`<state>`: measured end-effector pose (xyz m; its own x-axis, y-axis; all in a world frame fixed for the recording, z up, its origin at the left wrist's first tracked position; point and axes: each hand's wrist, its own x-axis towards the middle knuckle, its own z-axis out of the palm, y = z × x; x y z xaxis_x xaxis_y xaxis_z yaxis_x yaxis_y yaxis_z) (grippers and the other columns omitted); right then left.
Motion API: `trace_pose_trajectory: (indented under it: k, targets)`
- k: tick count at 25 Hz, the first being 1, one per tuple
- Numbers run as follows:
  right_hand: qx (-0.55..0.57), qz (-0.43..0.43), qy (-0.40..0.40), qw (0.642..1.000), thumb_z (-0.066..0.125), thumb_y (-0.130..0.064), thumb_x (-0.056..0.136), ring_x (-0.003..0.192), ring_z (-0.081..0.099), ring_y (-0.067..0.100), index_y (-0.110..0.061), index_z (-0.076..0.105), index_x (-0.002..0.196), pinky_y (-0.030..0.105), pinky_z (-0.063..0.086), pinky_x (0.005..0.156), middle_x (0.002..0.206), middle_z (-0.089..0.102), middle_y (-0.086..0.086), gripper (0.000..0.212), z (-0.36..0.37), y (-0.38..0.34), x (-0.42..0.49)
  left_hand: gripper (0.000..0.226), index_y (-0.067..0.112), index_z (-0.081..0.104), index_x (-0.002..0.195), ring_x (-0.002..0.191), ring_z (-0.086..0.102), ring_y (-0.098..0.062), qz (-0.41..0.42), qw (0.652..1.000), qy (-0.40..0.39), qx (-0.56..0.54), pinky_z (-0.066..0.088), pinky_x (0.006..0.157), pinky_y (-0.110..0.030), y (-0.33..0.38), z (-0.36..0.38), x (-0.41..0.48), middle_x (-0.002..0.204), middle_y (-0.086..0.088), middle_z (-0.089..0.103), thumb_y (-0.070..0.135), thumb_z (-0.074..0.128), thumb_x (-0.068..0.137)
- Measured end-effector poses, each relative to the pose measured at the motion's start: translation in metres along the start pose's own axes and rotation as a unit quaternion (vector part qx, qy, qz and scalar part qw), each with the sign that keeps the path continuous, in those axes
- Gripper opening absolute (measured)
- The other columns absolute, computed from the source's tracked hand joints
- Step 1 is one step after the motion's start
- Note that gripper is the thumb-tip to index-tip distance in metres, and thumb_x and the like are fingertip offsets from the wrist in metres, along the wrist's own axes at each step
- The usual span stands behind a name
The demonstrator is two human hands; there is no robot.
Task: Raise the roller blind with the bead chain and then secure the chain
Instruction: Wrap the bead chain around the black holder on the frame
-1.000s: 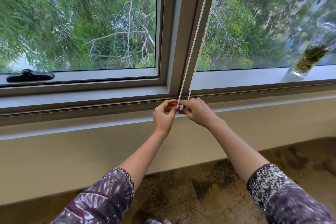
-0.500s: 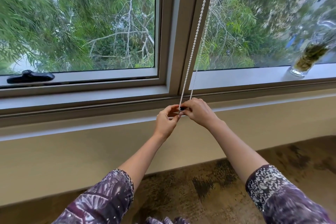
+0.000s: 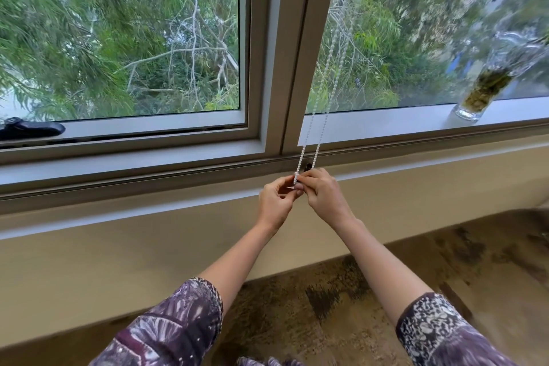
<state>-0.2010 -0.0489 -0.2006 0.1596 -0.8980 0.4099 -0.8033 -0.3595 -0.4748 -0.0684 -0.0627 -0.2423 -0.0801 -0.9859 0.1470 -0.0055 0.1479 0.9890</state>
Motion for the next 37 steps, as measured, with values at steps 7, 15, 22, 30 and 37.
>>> trace_pose_trajectory:
  k: [7,15,22,30,37]
  targets:
    - [0.035,0.059,0.051,0.996,0.067,-0.011,0.085,0.084,0.055,0.011,-0.017,0.074,0.104,0.022,0.047,0.077,0.097,0.074,-0.002,0.022,0.000,-0.001,-0.001,0.021,0.025,0.072,0.098,0.087,0.071,-0.010,0.003,1.000,0.010,0.006,0.057,0.080,-0.026,-0.002,0.006,0.007,0.090,0.004,0.075,0.012,0.071,0.082]
    - [0.237,0.209,0.055,0.947,0.077,-0.020,0.077,0.084,0.065,0.012,-0.019,0.068,0.108,0.026,0.054,0.079,0.095,0.070,0.002,0.033,-0.019,0.005,0.006,0.025,0.017,0.071,0.107,0.085,0.069,0.003,0.003,1.000,-0.011,0.007,0.051,0.074,-0.011,-0.010,0.018,0.013,0.093,0.007,0.074,0.004,0.063,0.087]
    - [0.044,0.154,-0.007,0.987,0.075,-0.022,0.080,0.080,0.062,0.012,-0.012,0.071,0.103,0.019,0.048,0.075,0.098,0.066,0.001,0.025,-0.015,0.014,0.016,0.027,0.019,0.070,0.114,0.093,0.070,-0.002,0.007,1.000,-0.014,0.014,0.057,0.085,-0.025,-0.013,0.029,0.019,0.103,0.005,0.075,0.015,0.063,0.088]
    - [-0.015,0.129,0.044,0.991,0.073,-0.019,0.081,0.074,0.060,0.018,-0.006,0.071,0.096,0.023,0.046,0.068,0.088,0.066,0.007,0.020,-0.015,0.035,0.024,0.039,0.014,0.064,0.118,0.107,0.062,-0.015,0.000,0.983,0.048,0.177,0.049,0.096,-0.032,-0.020,0.032,0.035,0.116,0.000,0.068,0.022,0.073,0.080]
    - [-0.011,0.109,0.027,0.994,0.066,-0.011,0.087,0.073,0.054,0.010,-0.008,0.069,0.101,0.008,0.036,0.065,0.090,0.064,0.004,0.015,-0.015,0.048,0.031,0.046,0.013,0.056,0.130,0.118,0.059,-0.027,-0.039,0.958,0.026,0.284,0.042,0.100,-0.039,-0.023,0.047,0.057,0.127,-0.008,0.065,0.026,0.066,0.086]
